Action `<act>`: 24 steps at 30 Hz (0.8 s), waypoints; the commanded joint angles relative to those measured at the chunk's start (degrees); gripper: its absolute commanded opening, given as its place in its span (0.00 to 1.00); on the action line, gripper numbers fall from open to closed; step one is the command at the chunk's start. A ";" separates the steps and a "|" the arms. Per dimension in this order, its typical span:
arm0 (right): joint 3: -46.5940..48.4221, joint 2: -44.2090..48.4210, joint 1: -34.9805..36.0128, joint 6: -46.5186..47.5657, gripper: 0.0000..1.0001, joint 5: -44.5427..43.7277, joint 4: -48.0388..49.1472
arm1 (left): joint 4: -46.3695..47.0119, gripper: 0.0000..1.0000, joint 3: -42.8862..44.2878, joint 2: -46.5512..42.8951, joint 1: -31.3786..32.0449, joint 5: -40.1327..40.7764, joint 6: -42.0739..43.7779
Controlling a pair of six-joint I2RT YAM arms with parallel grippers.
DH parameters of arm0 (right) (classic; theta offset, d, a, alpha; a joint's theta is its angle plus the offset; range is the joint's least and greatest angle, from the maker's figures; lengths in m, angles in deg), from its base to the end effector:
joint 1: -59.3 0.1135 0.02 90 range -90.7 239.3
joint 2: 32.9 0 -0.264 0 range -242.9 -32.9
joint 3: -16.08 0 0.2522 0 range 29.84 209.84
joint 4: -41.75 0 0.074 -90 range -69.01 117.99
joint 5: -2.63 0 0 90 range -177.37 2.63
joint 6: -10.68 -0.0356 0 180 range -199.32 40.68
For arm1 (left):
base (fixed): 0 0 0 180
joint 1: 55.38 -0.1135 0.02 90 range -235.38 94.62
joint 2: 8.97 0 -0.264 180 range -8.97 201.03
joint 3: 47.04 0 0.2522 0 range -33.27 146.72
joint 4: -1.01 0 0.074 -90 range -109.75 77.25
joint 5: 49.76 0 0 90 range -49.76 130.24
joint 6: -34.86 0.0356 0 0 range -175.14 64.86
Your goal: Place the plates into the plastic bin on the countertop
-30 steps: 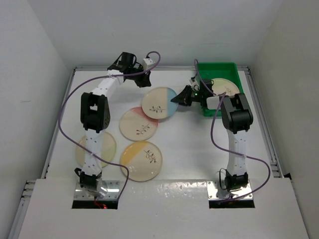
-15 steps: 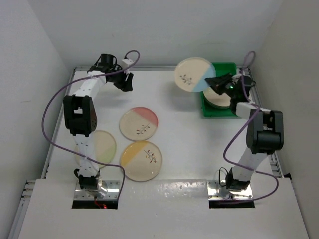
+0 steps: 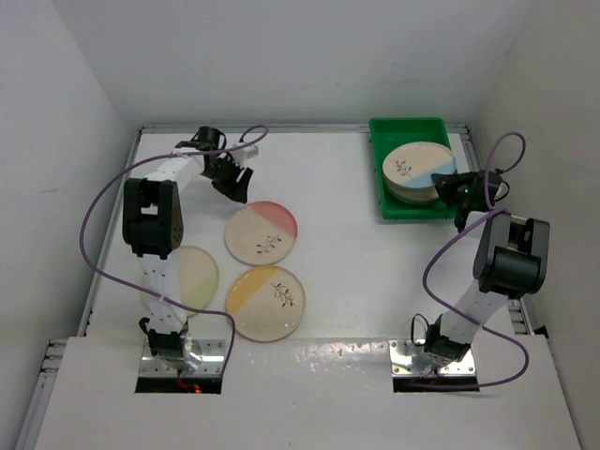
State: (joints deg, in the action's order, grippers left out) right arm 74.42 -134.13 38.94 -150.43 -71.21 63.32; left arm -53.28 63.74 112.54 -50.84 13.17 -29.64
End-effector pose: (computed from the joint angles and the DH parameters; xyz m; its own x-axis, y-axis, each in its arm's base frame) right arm 0.3381 -0.1149 0.1615 -0.0242 0.9783 -0.2059 0.3520 0.2011 0.9142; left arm 0.4477 -0.0518 0.1958 -0.7028 0.4404 -0.5588 0.6255 0.7566 -0.1905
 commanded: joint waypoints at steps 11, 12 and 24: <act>5.68 -0.63 1.20 9.14 0.42 -4.03 -7.98 | -0.25 0.69 -6.40 1.18 0.30 3.25 1.22; 7.61 -0.81 1.20 12.72 0.46 -4.56 -14.09 | -0.25 0.69 -6.40 1.18 0.30 3.95 1.22; 31.61 -10.03 7.44 35.16 0.69 -23.54 -54.98 | -0.25 0.69 -6.40 0.65 0.30 6.33 1.75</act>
State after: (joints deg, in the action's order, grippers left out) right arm 101.26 -142.68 44.47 -123.24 -86.86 20.31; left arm -53.02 57.92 112.85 -50.84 17.57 -28.60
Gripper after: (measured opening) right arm 0.690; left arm 0.690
